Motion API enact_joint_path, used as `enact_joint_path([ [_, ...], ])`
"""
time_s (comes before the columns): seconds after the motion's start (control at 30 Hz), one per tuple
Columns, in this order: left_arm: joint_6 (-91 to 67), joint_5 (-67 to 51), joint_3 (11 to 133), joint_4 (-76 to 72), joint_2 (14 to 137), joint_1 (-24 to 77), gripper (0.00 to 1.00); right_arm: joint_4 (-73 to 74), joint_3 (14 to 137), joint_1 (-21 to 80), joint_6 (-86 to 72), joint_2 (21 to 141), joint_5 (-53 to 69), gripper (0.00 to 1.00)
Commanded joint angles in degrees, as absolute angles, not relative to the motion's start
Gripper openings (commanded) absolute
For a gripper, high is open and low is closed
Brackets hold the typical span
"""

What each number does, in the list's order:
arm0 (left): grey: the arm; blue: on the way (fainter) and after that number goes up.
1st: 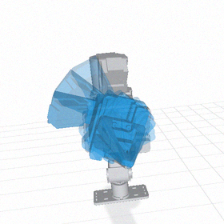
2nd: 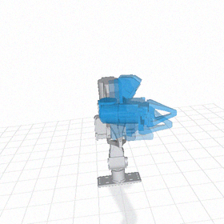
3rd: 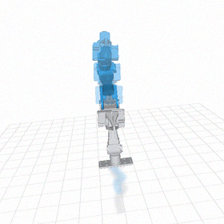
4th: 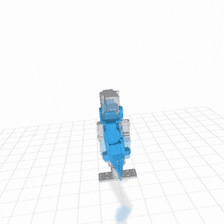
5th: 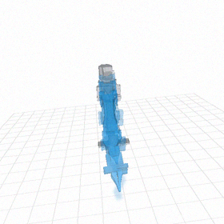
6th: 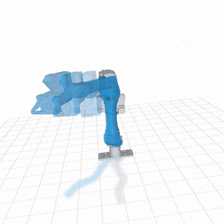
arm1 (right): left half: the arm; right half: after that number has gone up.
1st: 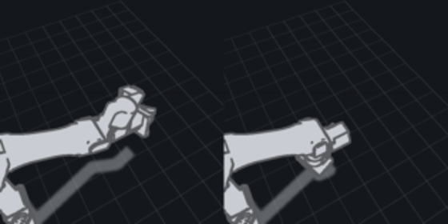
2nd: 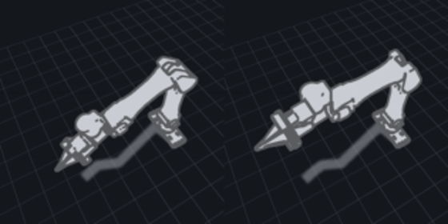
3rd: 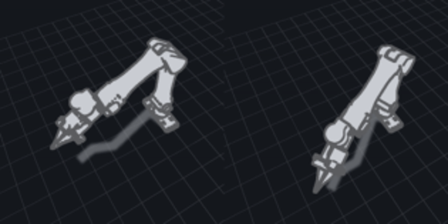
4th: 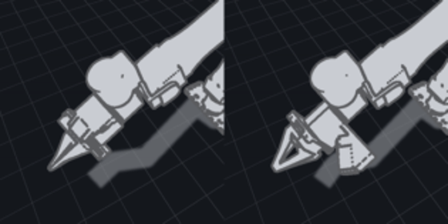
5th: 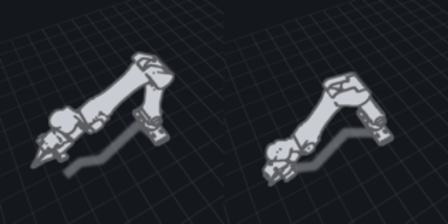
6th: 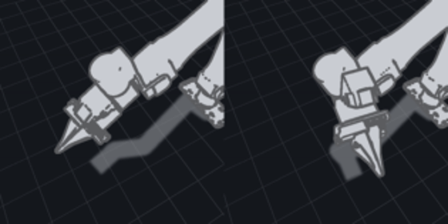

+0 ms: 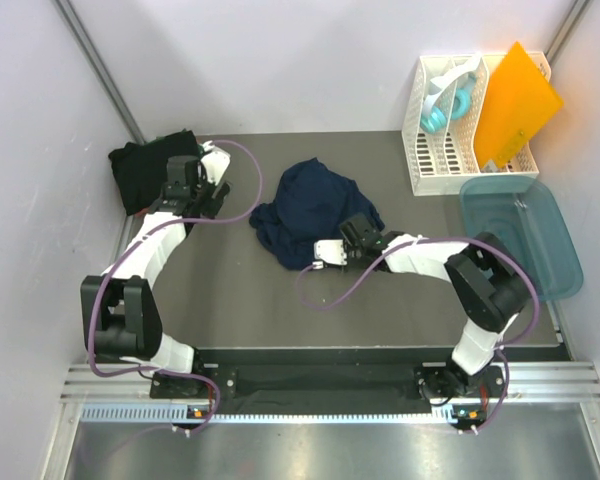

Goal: Fold and stack the t-shirts
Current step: Flatten out the tshirt

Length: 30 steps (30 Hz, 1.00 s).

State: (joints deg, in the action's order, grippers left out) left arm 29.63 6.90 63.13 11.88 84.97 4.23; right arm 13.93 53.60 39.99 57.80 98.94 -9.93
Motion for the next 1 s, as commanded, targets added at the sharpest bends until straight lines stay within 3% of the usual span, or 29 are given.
enact_joint_path([
  [0.0,28.6,6.3,65.2,10.9,84.0,4.0,0.91,10.4,55.3,40.5,58.3,100.4,-11.5,0.0],
  [0.17,28.0,5.3,62.8,9.5,83.4,4.0,0.91,22.5,66.2,40.4,56.9,96.9,-8.6,0.0],
  [0.37,26.8,6.3,59.5,6.9,82.4,4.0,0.86,31.1,88.9,40.7,51.1,94.0,-5.4,0.0],
  [0.63,25.9,10.0,58.4,4.1,81.1,3.8,0.74,19.9,105.8,44.3,56.4,94.0,-14.9,0.0],
  [0.7,25.6,10.9,58.4,3.4,81.0,3.8,0.58,13.0,105.7,46.0,61.0,93.5,-16.6,0.0],
  [0.8,24.9,12.2,58.4,2.4,80.9,3.8,0.45,1.2,103.0,48.2,67.9,91.9,-17.8,0.0],
  [0.97,23.7,11.8,57.9,1.9,80.0,3.8,0.44,-11.7,102.6,51.9,77.5,92.0,-16.6,0.0],
])
